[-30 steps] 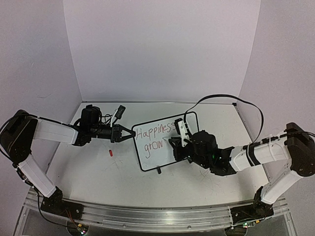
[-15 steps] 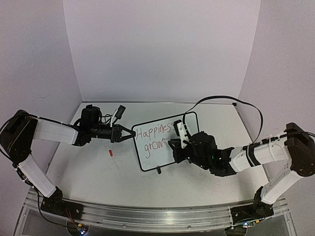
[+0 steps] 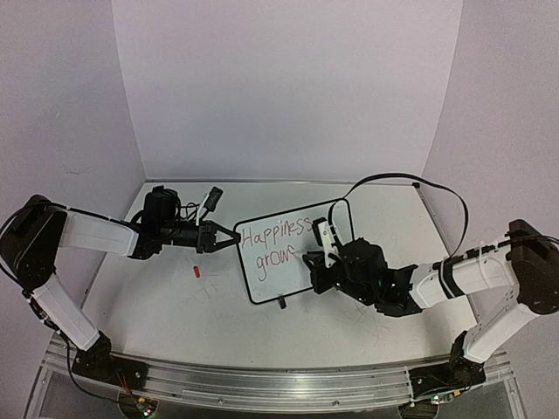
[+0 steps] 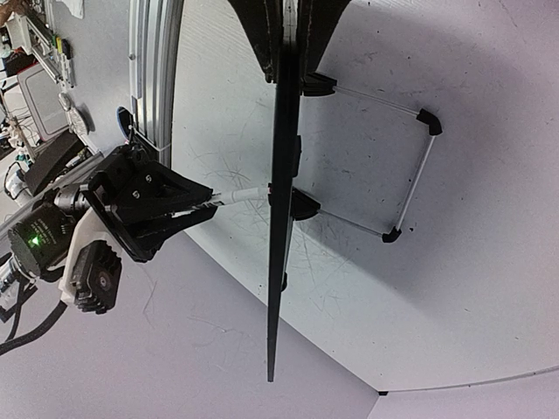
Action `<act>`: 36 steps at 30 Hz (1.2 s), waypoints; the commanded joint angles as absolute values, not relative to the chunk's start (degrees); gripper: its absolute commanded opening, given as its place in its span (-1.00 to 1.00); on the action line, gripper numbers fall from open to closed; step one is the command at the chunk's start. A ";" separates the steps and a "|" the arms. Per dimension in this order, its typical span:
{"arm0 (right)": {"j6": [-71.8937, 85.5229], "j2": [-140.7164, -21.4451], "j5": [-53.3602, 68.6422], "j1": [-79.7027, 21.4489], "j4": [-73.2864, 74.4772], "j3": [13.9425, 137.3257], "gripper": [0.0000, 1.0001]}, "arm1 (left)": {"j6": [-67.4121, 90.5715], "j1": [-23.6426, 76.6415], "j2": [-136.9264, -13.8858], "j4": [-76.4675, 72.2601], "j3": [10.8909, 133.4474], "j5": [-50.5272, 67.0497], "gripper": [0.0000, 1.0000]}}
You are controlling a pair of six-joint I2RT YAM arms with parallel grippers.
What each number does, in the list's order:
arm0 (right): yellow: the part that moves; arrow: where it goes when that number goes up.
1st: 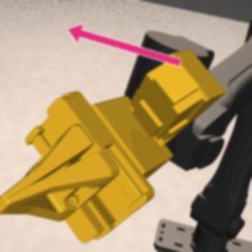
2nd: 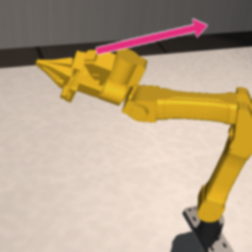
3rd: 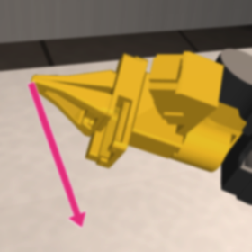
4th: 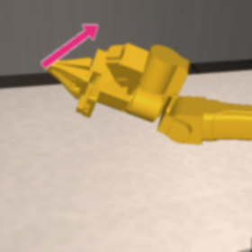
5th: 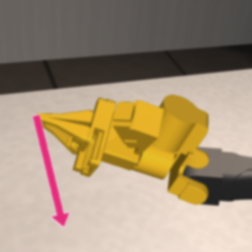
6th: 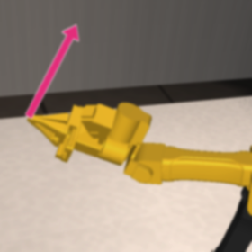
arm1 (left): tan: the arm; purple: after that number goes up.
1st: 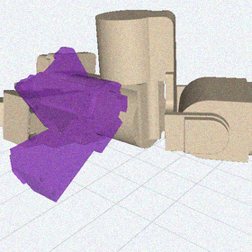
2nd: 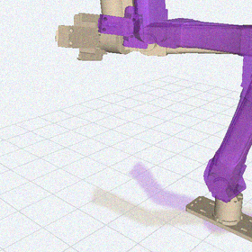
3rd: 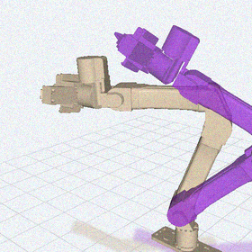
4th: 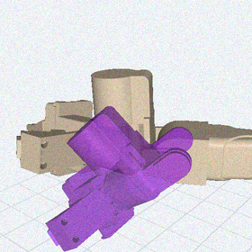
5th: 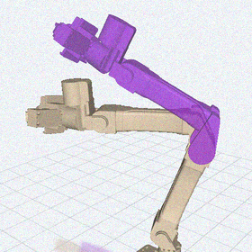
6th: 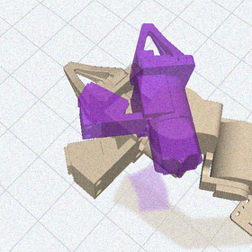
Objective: Write a sentence on the whiteboard
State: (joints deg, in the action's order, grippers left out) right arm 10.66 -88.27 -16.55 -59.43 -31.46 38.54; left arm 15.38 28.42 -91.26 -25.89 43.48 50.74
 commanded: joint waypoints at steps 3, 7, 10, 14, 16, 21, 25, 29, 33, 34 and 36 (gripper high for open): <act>11.67 -86.94 -18.79 -59.32 -29.79 37.85 -1.00 | 13.97 28.83 -91.40 -23.82 44.66 51.48 -1.00; 12.03 -86.68 -18.57 -59.52 -29.52 37.45 -1.00 | 13.97 28.83 -91.49 -23.82 44.75 51.47 -1.00; 12.30 -86.60 -18.61 -59.73 -29.39 37.18 -1.00 | 13.97 28.83 -91.49 -23.81 44.74 51.46 -1.00; 12.56 -86.64 -18.58 -60.00 -29.33 37.03 -1.00 | 14.03 28.83 -91.49 -23.80 44.76 51.44 -1.00; 12.57 -86.82 -18.39 -60.14 -29.36 37.21 -1.00 | 14.06 28.83 -91.49 -23.82 44.75 51.47 -1.00; 12.52 -88.07 -17.53 -60.32 -29.97 38.21 -1.00 | 14.06 28.83 -91.45 -23.82 44.90 51.47 -1.00; 11.99 -89.16 -17.48 -60.32 -30.48 39.69 -1.00 | 14.06 28.83 -91.33 -23.82 44.74 51.46 -1.00; 11.61 -87.85 -17.35 -60.35 -31.52 39.36 -1.00 | 14.06 28.83 -91.41 -23.82 44.75 51.37 -1.00; 10.31 -78.29 -15.65 -60.37 -34.66 33.86 -1.00 | 14.09 28.83 -91.36 -23.82 44.65 51.27 -1.00; 8.91 -76.22 -15.53 -60.34 -34.89 32.64 -1.00 | 14.00 28.83 -91.38 -23.82 44.61 51.13 -1.00; 6.05 -73.83 -15.29 -59.51 -35.06 30.57 -1.00 | 13.94 28.83 -91.40 -23.82 44.49 51.06 -1.00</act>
